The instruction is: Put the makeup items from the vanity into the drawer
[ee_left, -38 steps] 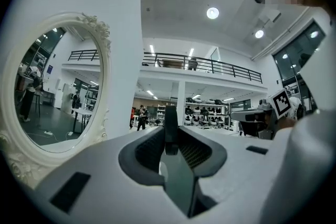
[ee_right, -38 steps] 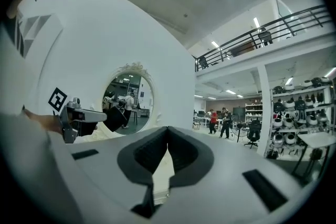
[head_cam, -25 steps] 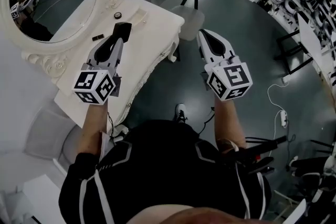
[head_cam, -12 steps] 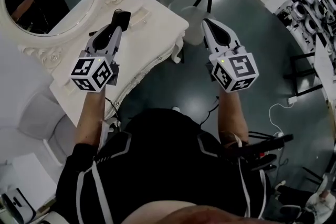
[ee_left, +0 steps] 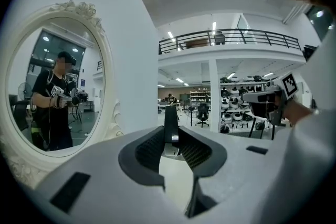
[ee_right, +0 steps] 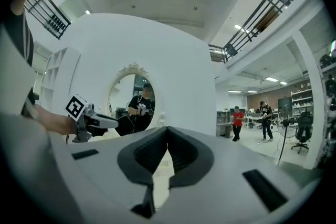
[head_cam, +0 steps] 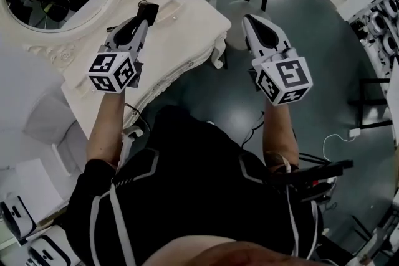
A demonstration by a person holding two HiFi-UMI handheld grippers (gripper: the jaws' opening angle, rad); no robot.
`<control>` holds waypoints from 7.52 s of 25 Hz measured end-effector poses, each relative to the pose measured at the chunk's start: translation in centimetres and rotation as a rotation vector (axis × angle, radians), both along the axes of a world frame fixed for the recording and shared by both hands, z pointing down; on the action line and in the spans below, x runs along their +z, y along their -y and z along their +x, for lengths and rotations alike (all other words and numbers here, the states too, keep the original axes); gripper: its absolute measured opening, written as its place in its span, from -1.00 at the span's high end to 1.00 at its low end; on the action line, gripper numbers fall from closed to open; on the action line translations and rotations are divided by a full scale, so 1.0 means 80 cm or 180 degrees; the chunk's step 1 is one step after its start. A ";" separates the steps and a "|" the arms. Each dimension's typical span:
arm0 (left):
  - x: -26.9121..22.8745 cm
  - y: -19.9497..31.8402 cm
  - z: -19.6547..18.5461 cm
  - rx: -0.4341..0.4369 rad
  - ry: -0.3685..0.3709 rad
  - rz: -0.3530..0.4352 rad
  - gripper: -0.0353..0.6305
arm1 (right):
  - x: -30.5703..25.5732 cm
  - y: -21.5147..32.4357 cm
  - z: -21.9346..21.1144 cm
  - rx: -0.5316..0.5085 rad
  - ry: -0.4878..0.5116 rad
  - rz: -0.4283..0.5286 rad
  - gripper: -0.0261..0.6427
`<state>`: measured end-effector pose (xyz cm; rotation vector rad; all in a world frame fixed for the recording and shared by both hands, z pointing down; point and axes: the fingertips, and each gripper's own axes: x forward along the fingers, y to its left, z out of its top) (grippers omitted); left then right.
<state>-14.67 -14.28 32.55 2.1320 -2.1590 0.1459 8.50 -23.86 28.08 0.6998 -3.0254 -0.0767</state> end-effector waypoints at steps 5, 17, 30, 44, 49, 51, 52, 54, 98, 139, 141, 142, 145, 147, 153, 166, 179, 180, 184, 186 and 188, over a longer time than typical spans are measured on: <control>0.030 0.040 -0.025 -0.0006 0.0091 -0.0191 0.63 | 0.006 0.035 -0.016 -0.0047 -0.0084 -0.0004 0.91; 0.100 0.133 -0.119 0.0203 0.0216 -0.0521 0.63 | 0.012 0.120 -0.099 0.0135 -0.0341 -0.0020 0.91; 0.195 0.194 -0.167 0.0464 0.0045 -0.0950 0.63 | 0.038 0.164 -0.164 0.0248 -0.0557 -0.0221 0.91; 0.320 0.237 -0.170 0.0645 0.0175 -0.1542 0.63 | 0.084 0.207 -0.185 0.0221 -0.0779 -0.0434 0.91; 0.357 0.245 -0.171 0.0606 0.0264 -0.1771 0.63 | 0.093 0.223 -0.168 0.0208 -0.0821 -0.0458 0.91; 0.366 0.248 -0.170 0.0624 0.0268 -0.1799 0.63 | 0.100 0.222 -0.162 0.0222 -0.0839 -0.0505 0.91; 0.370 0.251 -0.169 0.0638 0.0278 -0.1804 0.63 | 0.103 0.222 -0.158 0.0223 -0.0857 -0.0515 0.91; 0.381 0.255 -0.166 0.0676 0.0333 -0.1876 0.63 | 0.109 0.225 -0.151 0.0247 -0.0889 -0.0535 0.91; 0.407 0.262 -0.161 0.1038 0.0318 -0.2220 0.63 | 0.099 0.208 -0.135 0.0313 -0.1145 -0.0234 0.91; 0.172 0.227 -0.114 0.0424 -0.0081 -0.0939 0.59 | 0.042 0.227 -0.100 -0.0203 -0.0417 -0.0147 0.91; 0.145 0.222 -0.107 0.0296 0.0087 -0.0919 0.59 | 0.038 0.229 -0.097 -0.0252 -0.0351 -0.0153 0.91; 0.129 0.219 -0.103 0.0239 0.0166 -0.0870 0.59 | 0.036 0.231 -0.096 -0.0278 -0.0319 -0.0152 0.91; 0.081 0.209 -0.095 0.0040 0.0115 -0.0591 0.60 | 0.033 0.234 -0.095 -0.0382 -0.0258 -0.0161 0.91; 0.051 0.201 -0.093 -0.0151 -0.0098 -0.0390 0.62 | 0.033 0.237 -0.095 -0.0471 -0.0226 -0.0227 0.91; -0.017 0.164 -0.098 -0.0688 -0.0264 0.0056 0.78 | 0.035 0.237 -0.111 -0.0736 -0.0181 -0.0335 0.91; -0.082 0.083 -0.132 -0.0867 -0.0264 0.0432 0.88 | -0.015 0.191 -0.178 -0.0840 -0.0022 -0.0203 0.91; -0.086 0.051 -0.174 -0.0967 -0.0152 0.0396 0.88 | -0.035 0.152 -0.215 -0.0711 -0.0064 -0.0116 0.91; -0.083 0.049 -0.178 -0.1011 -0.0138 0.0359 0.88 | -0.035 0.151 -0.217 -0.0697 -0.0069 -0.0125 0.91; -0.078 0.048 -0.181 -0.0989 -0.0051 0.0292 0.88 | -0.033 0.145 -0.225 -0.0670 -0.0119 -0.0104 0.91; -0.080 0.048 -0.178 -0.0946 -0.0032 0.0325 0.88 | -0.032 0.140 -0.229 -0.0679 -0.0142 -0.0082 0.91; -0.081 0.047 -0.176 -0.0916 -0.0040 0.0360 0.88 | -0.032 0.136 -0.232 -0.0689 -0.0168 -0.0078 0.91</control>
